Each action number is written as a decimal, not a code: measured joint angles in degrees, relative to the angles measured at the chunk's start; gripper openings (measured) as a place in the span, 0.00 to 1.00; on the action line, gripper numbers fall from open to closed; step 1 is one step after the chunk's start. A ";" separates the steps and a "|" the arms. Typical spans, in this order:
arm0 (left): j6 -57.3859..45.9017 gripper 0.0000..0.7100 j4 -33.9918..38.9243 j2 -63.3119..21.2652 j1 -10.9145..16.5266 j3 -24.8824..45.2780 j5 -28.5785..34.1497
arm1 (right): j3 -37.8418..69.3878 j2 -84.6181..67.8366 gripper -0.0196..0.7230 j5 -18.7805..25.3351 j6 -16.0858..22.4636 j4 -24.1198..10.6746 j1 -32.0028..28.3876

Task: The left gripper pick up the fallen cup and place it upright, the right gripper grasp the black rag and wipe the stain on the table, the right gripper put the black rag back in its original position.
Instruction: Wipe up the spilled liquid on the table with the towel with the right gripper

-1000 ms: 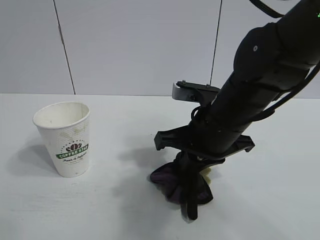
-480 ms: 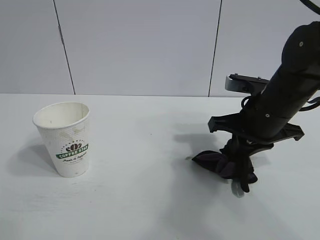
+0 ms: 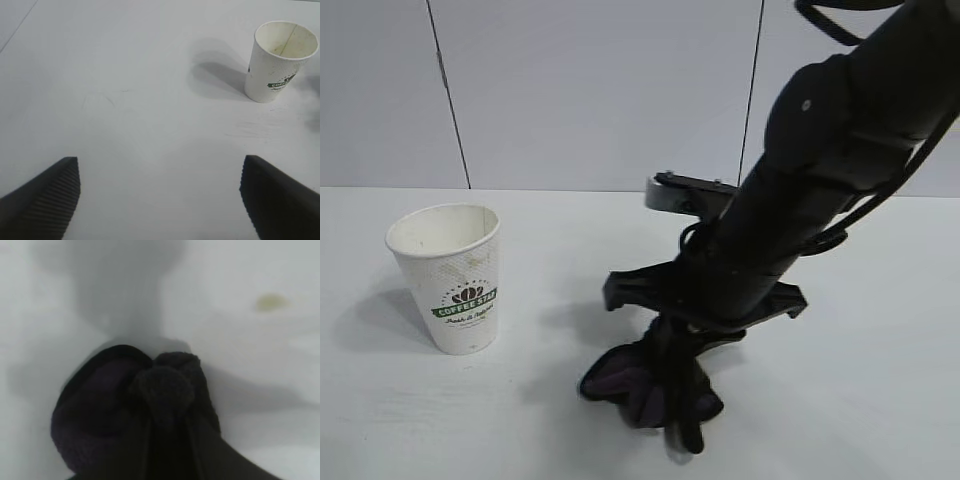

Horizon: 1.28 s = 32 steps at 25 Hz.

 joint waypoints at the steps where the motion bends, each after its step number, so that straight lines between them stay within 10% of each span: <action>1: 0.00 0.88 0.00 0.00 0.00 0.00 0.00 | 0.00 0.05 0.14 -1.96 0.00 0.09 0.50; 14: 0.00 0.88 0.00 0.00 0.00 0.00 0.00 | -2.52 5.18 0.14 -9.28 -0.01 -1.83 -6.80; 18: 0.00 0.88 0.00 0.00 0.00 0.00 0.00 | -4.52 4.81 0.14 -1.57 -0.01 -4.82 -11.97; 26: 0.00 0.88 0.00 0.00 0.00 0.00 0.00 | -13.05 4.98 0.14 27.76 -0.01 -15.07 -20.31; 32: 0.00 0.88 0.00 0.00 0.00 0.00 0.00 | -14.96 5.30 0.14 29.08 -0.01 -13.82 -18.95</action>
